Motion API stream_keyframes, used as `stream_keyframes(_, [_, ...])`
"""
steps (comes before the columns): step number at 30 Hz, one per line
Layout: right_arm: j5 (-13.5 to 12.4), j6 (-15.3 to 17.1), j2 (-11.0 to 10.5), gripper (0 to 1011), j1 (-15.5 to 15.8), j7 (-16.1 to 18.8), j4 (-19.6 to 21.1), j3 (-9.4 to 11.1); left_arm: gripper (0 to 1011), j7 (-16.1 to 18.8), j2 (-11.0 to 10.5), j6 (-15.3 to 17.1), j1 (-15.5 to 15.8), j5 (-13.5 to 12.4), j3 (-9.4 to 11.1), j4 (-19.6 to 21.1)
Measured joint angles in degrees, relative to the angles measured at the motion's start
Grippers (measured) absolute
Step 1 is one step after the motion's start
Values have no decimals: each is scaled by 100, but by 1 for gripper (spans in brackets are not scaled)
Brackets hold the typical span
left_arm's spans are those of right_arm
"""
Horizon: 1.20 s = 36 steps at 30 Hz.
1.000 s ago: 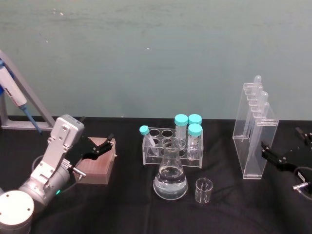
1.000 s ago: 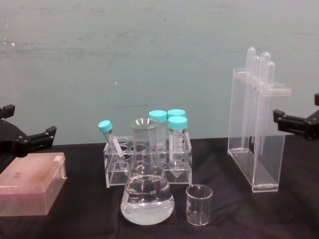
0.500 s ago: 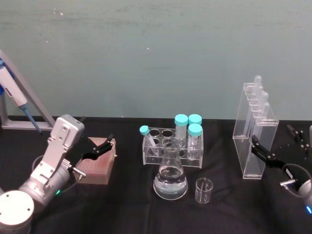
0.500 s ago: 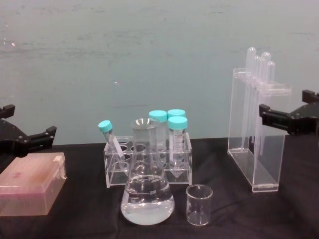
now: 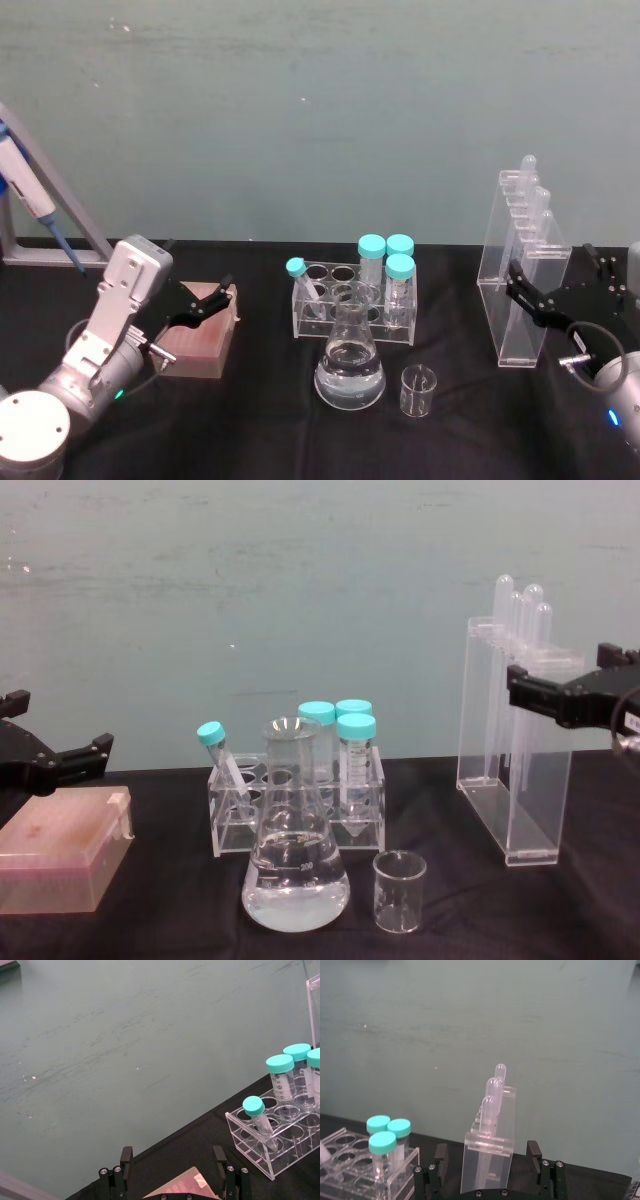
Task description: Place the experimental apparatus aside using one hand.
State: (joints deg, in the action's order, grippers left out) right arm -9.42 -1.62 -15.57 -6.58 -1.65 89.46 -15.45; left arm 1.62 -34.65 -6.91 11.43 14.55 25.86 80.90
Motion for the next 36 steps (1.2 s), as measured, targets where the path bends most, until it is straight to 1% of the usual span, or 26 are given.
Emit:
stream_keyframes(7, [87, -51, 249, 1000, -43, -109, -57, 90, 1000, 0, 0, 1, 0, 0, 0, 0])
stream_keyframes(17, [191, -44, 571, 1000, -179, -145, -209, 212, 1000, 0, 0, 0, 0, 0, 0, 0])
stream_keyframes(26, [304, -4, 779, 1000, -297, -115, -353, 295, 1000, 0, 0, 0, 0, 0, 0, 0])
stream_keyframes(36, [441, 50, 931, 1000, -383, -10, -481, 361, 1000, 0, 0, 0, 0, 0, 0, 0])
